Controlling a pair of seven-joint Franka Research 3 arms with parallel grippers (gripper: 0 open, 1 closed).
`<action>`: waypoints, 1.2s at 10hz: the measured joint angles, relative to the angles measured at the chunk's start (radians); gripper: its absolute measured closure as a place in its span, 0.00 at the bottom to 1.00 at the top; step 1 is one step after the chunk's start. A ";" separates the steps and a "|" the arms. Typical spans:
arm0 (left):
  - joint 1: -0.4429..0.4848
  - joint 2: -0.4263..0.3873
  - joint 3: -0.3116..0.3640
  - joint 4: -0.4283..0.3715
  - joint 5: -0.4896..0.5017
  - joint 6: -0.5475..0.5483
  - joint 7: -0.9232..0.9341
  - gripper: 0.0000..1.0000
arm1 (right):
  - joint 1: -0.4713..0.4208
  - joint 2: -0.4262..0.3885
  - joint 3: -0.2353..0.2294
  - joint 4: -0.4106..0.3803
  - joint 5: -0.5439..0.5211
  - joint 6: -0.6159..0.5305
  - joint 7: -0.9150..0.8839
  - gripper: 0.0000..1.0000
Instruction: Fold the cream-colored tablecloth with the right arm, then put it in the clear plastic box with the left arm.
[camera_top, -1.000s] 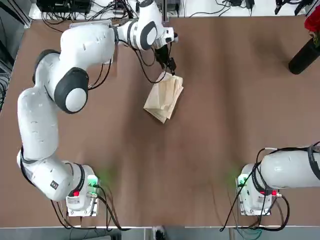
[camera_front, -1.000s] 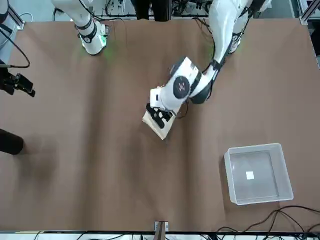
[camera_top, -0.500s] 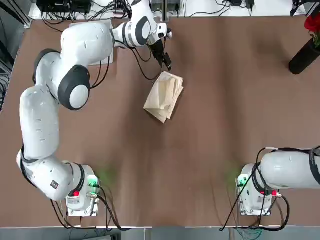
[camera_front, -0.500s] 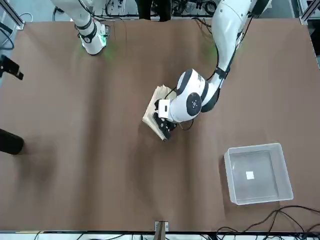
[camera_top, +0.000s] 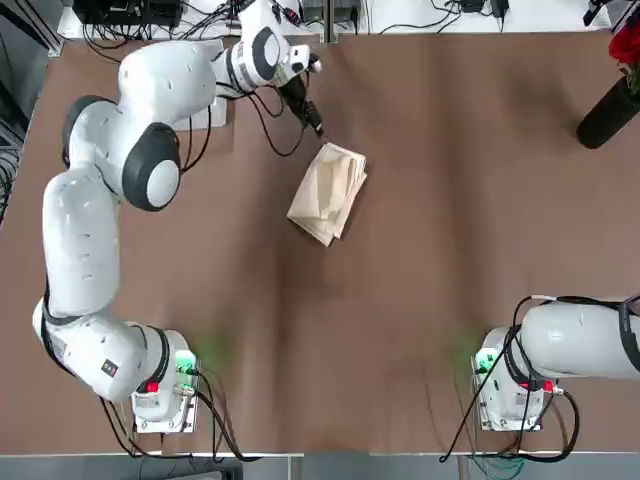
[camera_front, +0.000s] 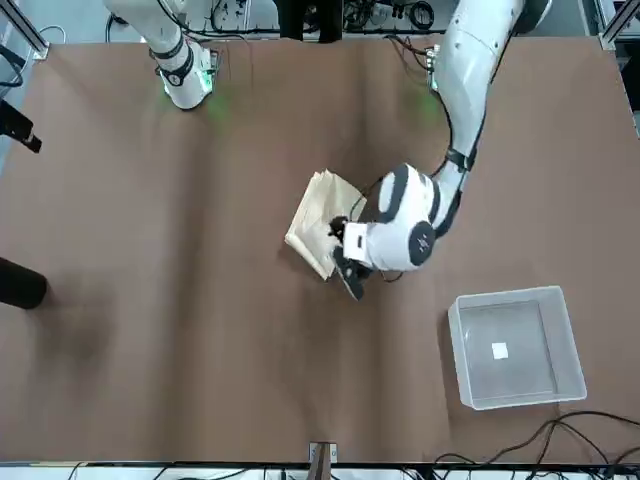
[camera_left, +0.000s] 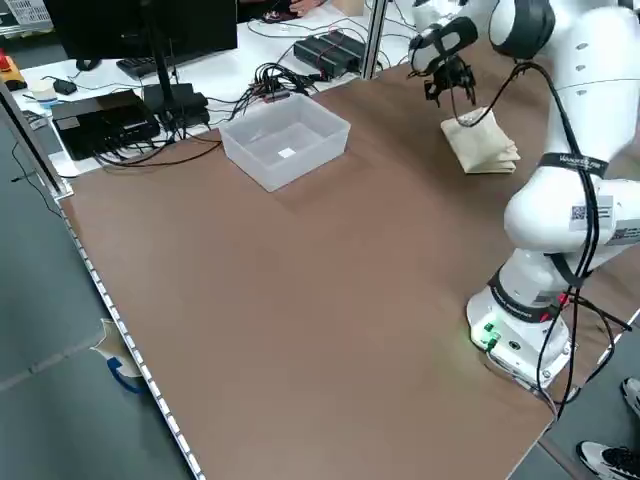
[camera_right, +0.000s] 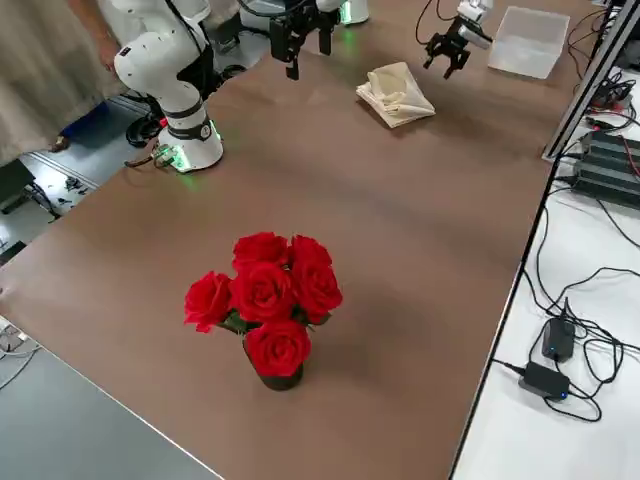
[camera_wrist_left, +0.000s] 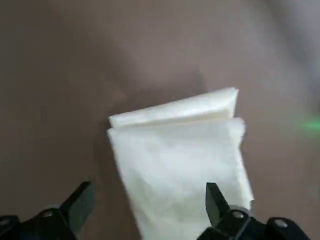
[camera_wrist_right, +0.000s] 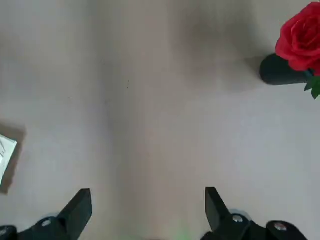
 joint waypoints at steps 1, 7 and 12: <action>0.000 0.017 0.028 -0.001 -0.030 -0.019 0.047 0.00 | 0.000 0.000 0.033 0.000 -0.001 0.011 0.000 0.00; -0.003 0.075 0.057 -0.034 -0.136 -0.045 0.121 0.00 | 0.000 0.003 0.070 -0.002 -0.002 0.013 0.002 0.00; -0.014 0.093 0.039 -0.093 -0.211 -0.046 0.065 0.00 | 0.000 0.003 0.058 -0.001 -0.002 0.005 0.002 0.00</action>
